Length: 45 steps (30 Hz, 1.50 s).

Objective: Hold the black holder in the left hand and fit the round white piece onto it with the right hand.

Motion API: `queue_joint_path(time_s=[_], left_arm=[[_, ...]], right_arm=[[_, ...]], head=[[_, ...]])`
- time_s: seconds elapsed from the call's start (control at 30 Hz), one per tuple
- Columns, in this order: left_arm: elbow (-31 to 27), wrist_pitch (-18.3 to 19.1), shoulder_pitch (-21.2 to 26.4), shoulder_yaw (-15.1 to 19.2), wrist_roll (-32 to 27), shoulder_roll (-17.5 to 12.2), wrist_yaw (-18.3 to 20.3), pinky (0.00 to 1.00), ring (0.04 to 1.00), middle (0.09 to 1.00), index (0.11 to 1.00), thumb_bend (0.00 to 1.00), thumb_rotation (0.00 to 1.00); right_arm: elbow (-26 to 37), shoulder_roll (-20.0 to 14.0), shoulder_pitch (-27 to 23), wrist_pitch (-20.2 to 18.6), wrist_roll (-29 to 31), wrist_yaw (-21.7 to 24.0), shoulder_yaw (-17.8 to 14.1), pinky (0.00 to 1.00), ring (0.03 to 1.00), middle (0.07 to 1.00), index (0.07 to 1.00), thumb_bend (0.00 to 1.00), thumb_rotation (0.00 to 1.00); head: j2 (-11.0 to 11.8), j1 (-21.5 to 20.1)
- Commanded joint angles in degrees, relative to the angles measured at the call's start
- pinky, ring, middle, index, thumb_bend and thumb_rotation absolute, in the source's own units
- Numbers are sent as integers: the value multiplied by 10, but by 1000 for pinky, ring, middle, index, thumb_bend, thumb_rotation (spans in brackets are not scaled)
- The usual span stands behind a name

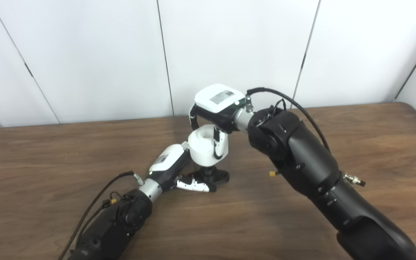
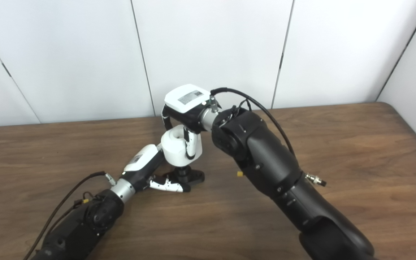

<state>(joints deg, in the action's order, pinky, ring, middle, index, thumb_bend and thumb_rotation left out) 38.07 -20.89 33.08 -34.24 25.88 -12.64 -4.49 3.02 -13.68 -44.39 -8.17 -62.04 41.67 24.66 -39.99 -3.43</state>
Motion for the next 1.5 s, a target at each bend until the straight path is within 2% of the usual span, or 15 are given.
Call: queue_joint_path(time_s=[0.0, 0.23, 0.47, 0.87, 1.47], left_arm=[[27, 20, -61, -38, 30, 30, 64, 1000, 1000, 933, 480, 524, 61], [31, 17, -60, -37, 32, 31, 61, 1000, 1000, 934, 480, 524, 61], [24, 19, -59, -37, 31, 29, 66, 1000, 1000, 941, 480, 524, 61], [20, 25, -60, -38, 34, 27, 66, 1000, 1000, 939, 481, 524, 60], [32, 28, -52, -42, 41, 31, 66, 1000, 1000, 942, 481, 524, 62]], right_arm=[[3, 3, -15, -8, 0, -22, -7, 946, 896, 811, 483, 526, 141], [3, 10, 5, -18, 8, -25, -3, 974, 894, 804, 482, 525, 139], [4, 12, 15, -17, 8, -29, 11, 960, 889, 807, 481, 524, 138], [17, -5, 30, -13, 14, -2, 38, 952, 886, 802, 481, 525, 140], [39, -1, 22, -13, 19, 26, 59, 960, 886, 803, 481, 526, 140]], head=[[0, 0], [-2, 1], [-9, 1], [-15, -1], [-15, -3]])
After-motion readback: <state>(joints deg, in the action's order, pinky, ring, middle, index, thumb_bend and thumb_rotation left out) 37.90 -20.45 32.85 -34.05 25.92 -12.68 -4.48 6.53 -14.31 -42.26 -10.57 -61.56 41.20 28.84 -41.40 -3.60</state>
